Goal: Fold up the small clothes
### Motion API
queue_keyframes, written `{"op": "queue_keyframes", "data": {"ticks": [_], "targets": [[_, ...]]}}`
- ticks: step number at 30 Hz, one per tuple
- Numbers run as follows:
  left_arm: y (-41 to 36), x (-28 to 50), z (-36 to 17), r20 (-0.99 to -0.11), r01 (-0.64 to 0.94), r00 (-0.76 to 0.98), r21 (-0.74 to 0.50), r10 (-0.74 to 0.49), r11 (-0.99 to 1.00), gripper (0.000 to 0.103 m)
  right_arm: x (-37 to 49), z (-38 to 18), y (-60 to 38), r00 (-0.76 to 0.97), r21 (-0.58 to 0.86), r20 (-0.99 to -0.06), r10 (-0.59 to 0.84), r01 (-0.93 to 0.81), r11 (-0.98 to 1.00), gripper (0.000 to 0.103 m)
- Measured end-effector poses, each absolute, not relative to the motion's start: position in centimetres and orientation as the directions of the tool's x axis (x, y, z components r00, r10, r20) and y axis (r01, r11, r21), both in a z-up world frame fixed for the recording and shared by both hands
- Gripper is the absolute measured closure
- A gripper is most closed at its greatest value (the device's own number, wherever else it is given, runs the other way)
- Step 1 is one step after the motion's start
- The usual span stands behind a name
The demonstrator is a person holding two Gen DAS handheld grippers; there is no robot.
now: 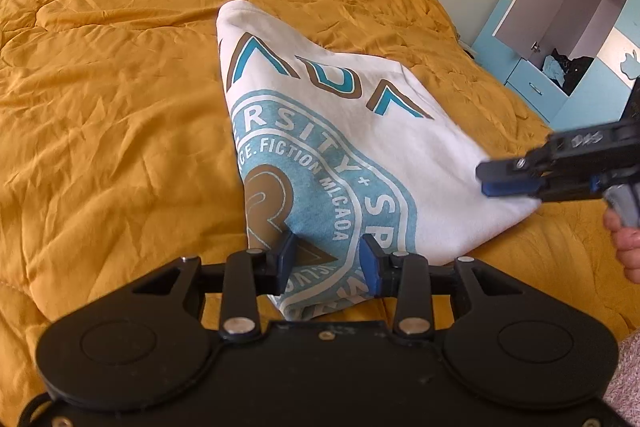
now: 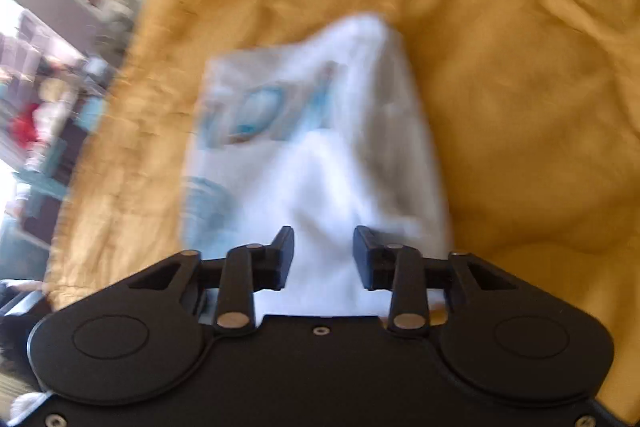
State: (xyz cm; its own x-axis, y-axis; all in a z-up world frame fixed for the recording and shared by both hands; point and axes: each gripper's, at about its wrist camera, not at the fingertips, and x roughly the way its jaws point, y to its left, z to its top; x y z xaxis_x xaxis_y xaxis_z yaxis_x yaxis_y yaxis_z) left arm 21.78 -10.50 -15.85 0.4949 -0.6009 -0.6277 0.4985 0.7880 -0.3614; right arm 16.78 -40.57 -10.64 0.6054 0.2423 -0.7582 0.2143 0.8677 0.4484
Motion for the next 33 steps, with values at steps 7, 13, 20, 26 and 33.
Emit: {"op": "queue_keyframes", "data": {"ticks": [7,13,20,26,33], "targets": [[-8.8,20.5,-12.7,-0.521,0.52,0.54,-0.411,-0.661,0.749,0.066,15.6,-9.0,-42.0,0.654,0.517,-0.729,0.201,0.335,0.788,0.087],[-9.2,27.4,-10.3,-0.413,0.536,0.556,-0.486,-0.721,0.691,0.063,20.3,-6.9,-39.8,0.707,0.621,-0.621,0.339,0.18,0.763,0.064],[-10.2,41.4,-12.9,-0.395,0.442,0.534,-0.624,-0.748,0.644,0.063,21.8,-10.7,-38.2,0.615,0.573,-0.711,0.342,0.223,0.789,0.063],[-11.0,47.7,-17.0,-0.489,0.319,0.53,-0.641,-0.693,0.698,0.063,21.9,-12.1,-38.8,0.607,0.598,-0.704,0.37,0.223,0.77,0.065],[-9.3,46.8,-16.4,-0.467,0.32,0.521,-0.669,-0.714,0.671,0.063,21.7,-11.8,-38.8,0.626,0.602,-0.681,0.379,0.185,0.776,0.064]]}}
